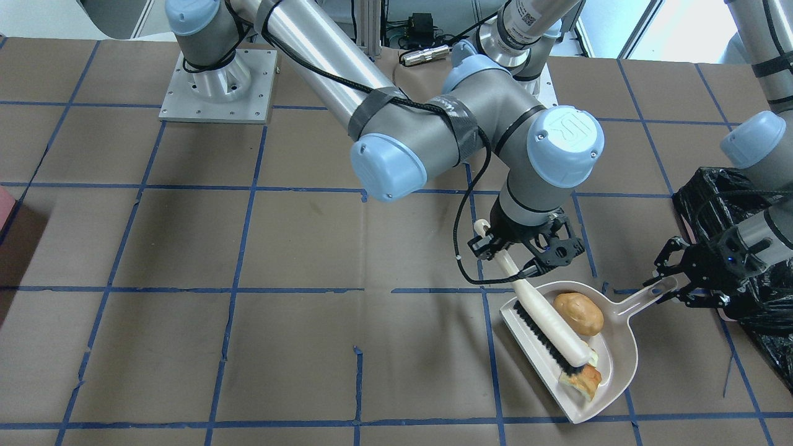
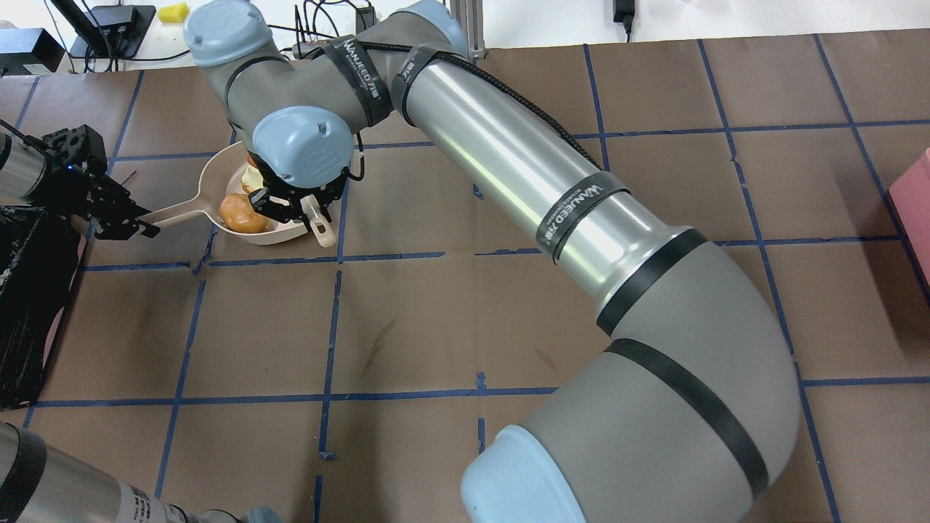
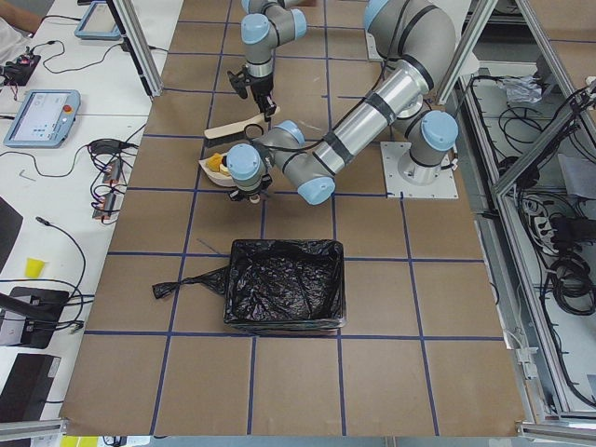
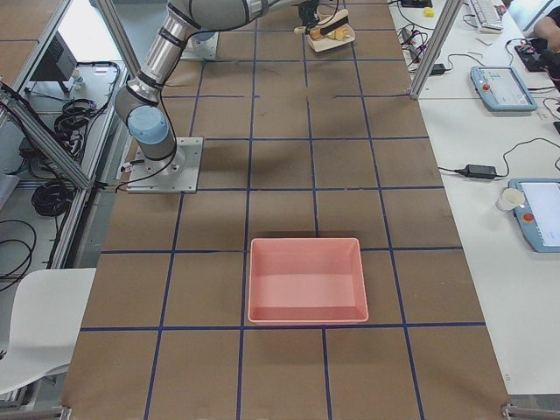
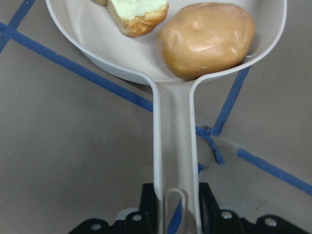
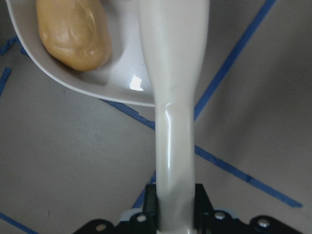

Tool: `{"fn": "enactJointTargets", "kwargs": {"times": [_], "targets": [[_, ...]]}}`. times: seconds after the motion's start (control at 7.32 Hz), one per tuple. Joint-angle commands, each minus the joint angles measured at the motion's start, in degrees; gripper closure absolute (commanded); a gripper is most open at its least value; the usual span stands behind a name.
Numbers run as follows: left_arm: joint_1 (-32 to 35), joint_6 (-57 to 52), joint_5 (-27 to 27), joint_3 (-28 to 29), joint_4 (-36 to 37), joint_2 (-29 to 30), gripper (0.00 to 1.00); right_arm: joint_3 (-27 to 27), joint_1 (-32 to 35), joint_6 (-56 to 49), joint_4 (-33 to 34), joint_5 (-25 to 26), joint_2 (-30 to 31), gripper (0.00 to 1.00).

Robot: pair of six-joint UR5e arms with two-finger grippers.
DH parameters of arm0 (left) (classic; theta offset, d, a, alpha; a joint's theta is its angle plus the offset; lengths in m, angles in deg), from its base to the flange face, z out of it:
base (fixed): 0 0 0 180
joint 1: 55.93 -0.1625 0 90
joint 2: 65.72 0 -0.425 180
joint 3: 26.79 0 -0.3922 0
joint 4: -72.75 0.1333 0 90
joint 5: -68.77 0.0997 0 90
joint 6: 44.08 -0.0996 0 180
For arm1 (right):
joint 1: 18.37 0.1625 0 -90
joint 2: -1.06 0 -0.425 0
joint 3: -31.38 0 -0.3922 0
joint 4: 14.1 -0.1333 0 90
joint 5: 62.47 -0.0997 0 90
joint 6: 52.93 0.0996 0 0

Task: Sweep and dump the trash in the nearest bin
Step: 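Lift the loaded dustpan with the left gripper over the black bin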

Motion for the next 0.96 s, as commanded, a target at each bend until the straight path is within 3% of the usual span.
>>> {"fn": "enactJointTargets", "kwargs": {"times": [0.0, 0.41, 0.68, 0.82], "targets": [[-2.23, 0.14, -4.89, -0.01, -1.96, -1.73, 0.85, -14.3, -6.0, 7.88, -2.4, -0.04, 12.07, 0.97], [-11.44, -0.39, -4.57, 0.34, -6.97, -6.91, 0.86, -38.91, -7.88, 6.34, -1.27, 0.31, 24.93, 0.98], [-19.42, -1.26, -4.39, 2.44, -11.36, -10.76, 0.86, -49.67, -7.79, 8.59, 6.43, 0.14, 28.82, 0.98], [-23.99, -2.4, -4.3, 2.45, -14.6, -12.79, 0.86, -51.46, -7.62, 13.57, 9.52, -0.47, 28.92, 0.97]]}}
